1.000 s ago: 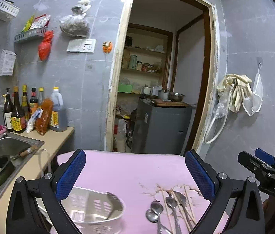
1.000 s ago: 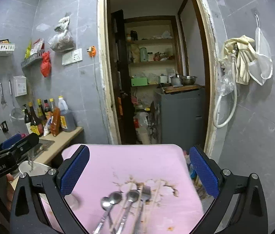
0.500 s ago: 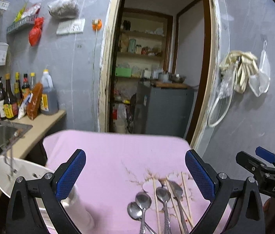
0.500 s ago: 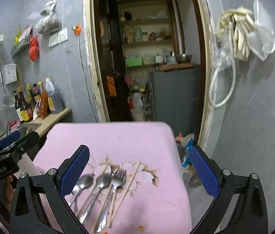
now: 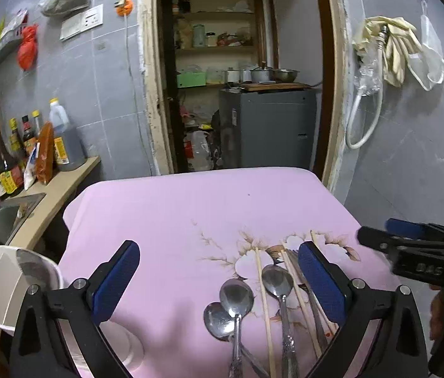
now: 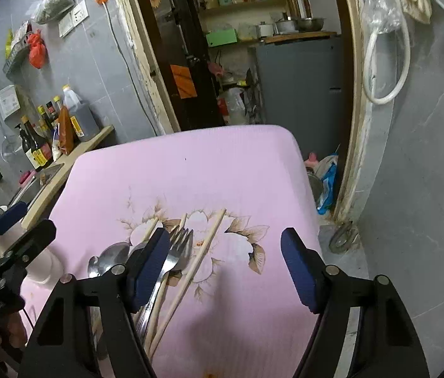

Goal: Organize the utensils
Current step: 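Move both tools back over the remaining spoons and chopsticks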

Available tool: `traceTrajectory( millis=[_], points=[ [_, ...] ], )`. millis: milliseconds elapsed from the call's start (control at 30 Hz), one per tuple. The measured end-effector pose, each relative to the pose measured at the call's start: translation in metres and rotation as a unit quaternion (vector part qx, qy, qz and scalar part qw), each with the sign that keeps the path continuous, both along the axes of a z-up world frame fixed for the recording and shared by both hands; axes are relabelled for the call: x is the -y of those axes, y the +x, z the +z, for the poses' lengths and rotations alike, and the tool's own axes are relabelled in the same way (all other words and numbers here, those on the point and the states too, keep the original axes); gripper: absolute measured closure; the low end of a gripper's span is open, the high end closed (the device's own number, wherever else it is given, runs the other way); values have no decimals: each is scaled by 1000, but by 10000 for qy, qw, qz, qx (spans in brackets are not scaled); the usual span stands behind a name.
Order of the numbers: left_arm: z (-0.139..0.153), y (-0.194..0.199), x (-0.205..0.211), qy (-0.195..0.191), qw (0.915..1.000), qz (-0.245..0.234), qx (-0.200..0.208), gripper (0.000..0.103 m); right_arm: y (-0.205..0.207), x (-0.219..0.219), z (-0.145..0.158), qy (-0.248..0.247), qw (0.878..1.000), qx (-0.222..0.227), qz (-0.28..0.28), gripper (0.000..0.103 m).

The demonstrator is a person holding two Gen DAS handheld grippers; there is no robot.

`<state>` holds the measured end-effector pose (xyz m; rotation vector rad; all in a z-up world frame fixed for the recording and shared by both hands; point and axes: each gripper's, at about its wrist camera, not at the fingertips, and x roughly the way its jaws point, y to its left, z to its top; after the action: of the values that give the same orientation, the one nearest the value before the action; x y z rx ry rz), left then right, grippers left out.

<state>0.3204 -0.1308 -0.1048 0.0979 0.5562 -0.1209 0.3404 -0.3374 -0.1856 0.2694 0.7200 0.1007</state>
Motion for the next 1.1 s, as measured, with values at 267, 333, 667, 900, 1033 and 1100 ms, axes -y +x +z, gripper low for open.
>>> traceTrajectory(
  millis=[267,333,667,900,1033,1100],
  points=[
    [-11,16,11,-46,9991,-87,-421,18,11,3,-19,189,9993,-228,222,52],
    [-15,20,14,-36,9984,-123,-550,21,14,4,-24,238,9989,-315,264,55],
    [-59,58,1,-434,9804,-18,-1920,51,39,-8,-44,460,9936,-833,615,75],
    [-79,76,-15,-921,9602,-31,-2635,59,59,-20,-56,504,9879,-1280,717,75],
    [-80,87,-22,-1064,9541,-116,-2796,64,70,-27,-57,438,9864,-1421,705,75],
    [-81,92,-20,-1101,9506,-162,-2899,71,77,-31,-56,383,9849,-1544,690,75]
  ],
)
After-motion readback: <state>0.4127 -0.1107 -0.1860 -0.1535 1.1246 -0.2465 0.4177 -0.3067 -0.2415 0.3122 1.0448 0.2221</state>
